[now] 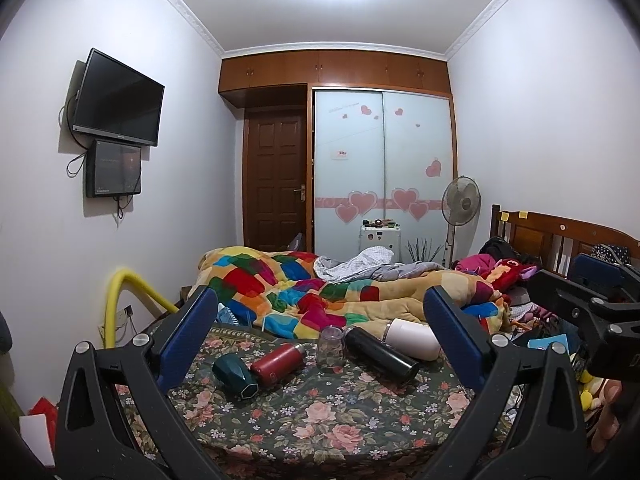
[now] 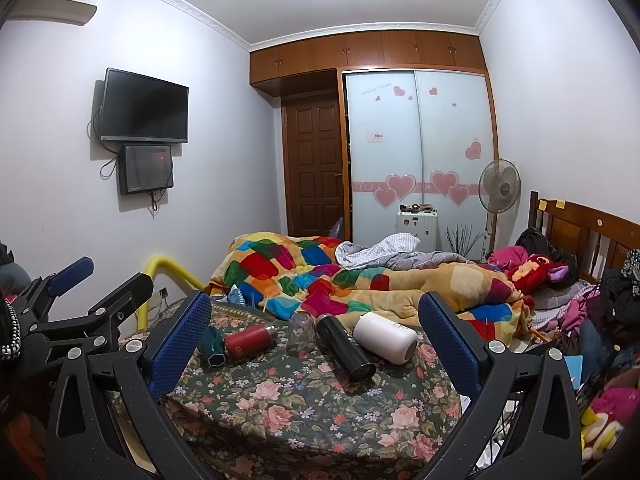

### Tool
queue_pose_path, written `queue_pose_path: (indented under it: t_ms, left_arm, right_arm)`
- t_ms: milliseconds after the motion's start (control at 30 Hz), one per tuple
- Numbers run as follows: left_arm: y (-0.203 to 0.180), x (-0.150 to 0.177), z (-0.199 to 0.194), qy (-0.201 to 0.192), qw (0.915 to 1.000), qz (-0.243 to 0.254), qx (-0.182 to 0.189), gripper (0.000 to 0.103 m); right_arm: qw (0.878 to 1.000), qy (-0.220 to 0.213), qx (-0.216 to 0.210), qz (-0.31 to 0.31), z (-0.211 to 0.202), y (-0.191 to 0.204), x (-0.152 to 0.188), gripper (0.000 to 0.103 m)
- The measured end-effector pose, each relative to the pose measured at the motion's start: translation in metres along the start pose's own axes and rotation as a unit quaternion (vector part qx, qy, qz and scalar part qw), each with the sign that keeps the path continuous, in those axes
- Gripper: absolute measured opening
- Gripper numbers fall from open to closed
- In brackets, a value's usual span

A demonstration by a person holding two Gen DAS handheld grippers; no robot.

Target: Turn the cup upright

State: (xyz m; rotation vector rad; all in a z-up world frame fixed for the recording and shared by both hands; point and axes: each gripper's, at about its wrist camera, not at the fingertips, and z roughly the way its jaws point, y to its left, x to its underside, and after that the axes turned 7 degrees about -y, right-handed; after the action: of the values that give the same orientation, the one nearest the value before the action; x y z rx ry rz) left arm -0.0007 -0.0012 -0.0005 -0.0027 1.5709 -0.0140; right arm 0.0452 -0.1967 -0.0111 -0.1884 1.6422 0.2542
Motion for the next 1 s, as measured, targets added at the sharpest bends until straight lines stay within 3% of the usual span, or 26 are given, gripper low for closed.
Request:
queue_pose_path:
  t_ms: [1000]
  left_arm:
    - [0.0086, 0.0047, 0.0056, 0.0, 0.9999, -0.007, -0.011, 0.103]
  right_arm:
    - [1.0, -0.001, -0.001, -0.005, 0.0019, 0.0043, -0.0029, 0.103]
